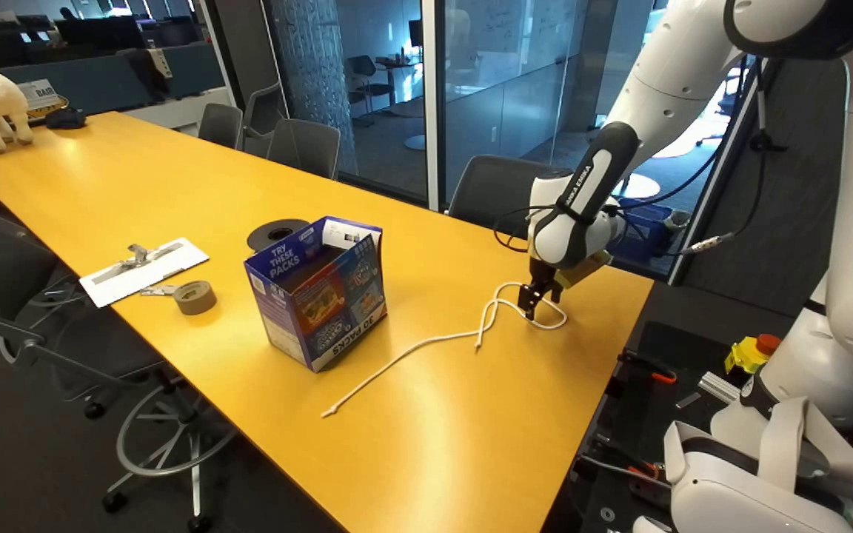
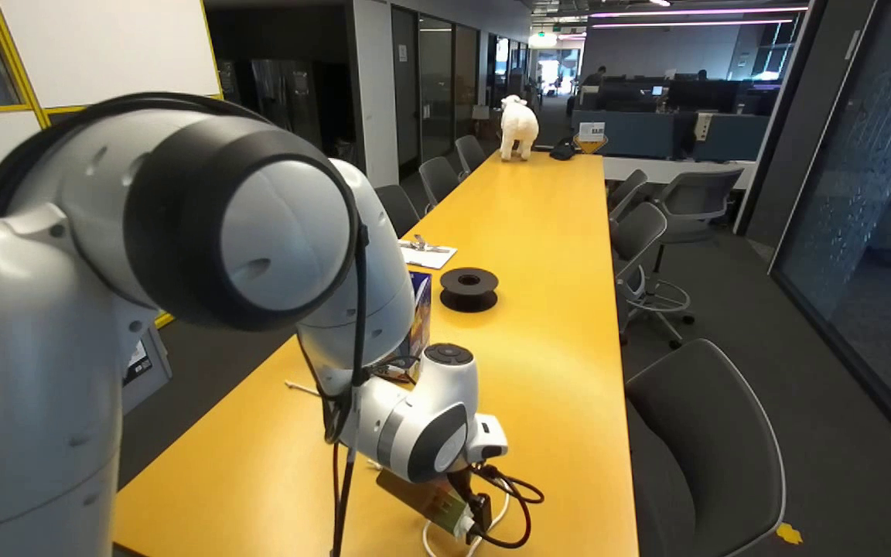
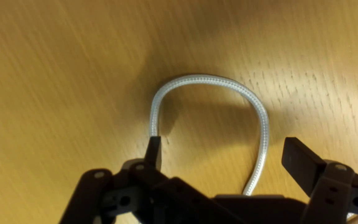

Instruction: Put the white ropes in the blue box

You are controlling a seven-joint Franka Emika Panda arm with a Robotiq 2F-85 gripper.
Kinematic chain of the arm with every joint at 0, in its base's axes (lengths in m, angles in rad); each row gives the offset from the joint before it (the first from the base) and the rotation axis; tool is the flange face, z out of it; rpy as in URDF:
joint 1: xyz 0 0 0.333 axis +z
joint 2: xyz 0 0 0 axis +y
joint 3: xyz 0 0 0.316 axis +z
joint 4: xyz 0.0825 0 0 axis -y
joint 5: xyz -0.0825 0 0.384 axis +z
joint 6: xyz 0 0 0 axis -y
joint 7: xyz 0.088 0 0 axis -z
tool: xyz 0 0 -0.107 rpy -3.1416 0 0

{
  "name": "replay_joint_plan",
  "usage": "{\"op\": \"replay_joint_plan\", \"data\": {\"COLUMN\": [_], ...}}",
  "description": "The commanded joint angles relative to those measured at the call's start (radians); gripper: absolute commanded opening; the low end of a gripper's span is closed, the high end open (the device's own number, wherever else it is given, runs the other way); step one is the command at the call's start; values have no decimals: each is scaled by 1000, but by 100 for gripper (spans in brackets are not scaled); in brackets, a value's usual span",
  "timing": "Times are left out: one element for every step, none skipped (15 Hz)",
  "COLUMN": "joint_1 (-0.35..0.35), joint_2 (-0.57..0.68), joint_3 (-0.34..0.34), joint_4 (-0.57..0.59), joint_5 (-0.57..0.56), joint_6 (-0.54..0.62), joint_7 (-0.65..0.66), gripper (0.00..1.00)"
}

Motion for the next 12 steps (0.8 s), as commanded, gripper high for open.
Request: {"op": "replay_joint_plan", "data": {"joint_1": [-31,-28,-27,-25,-20,-13,-8,-5,-1,-1,-1,-2], "joint_2": [42,49,57,63,69,75,80,84,87,91,94,98], "joint_3": [27,21,15,10,2,-6,-14,-19,-25,-28,-30,-30], "joint_4": [38,45,51,55,59,64,67,70,73,75,77,78], "joint_5": [45,41,36,32,26,19,13,8,3,0,0,0], "joint_6": [30,30,32,34,35,37,38,39,41,42,44,45], "joint_7": [-73,-72,-71,-67,-62,-56,-52,-50,-46,-47,-47,-48], "gripper": [100,100,100,100,100,100,100,100,100,100,100,100]}}
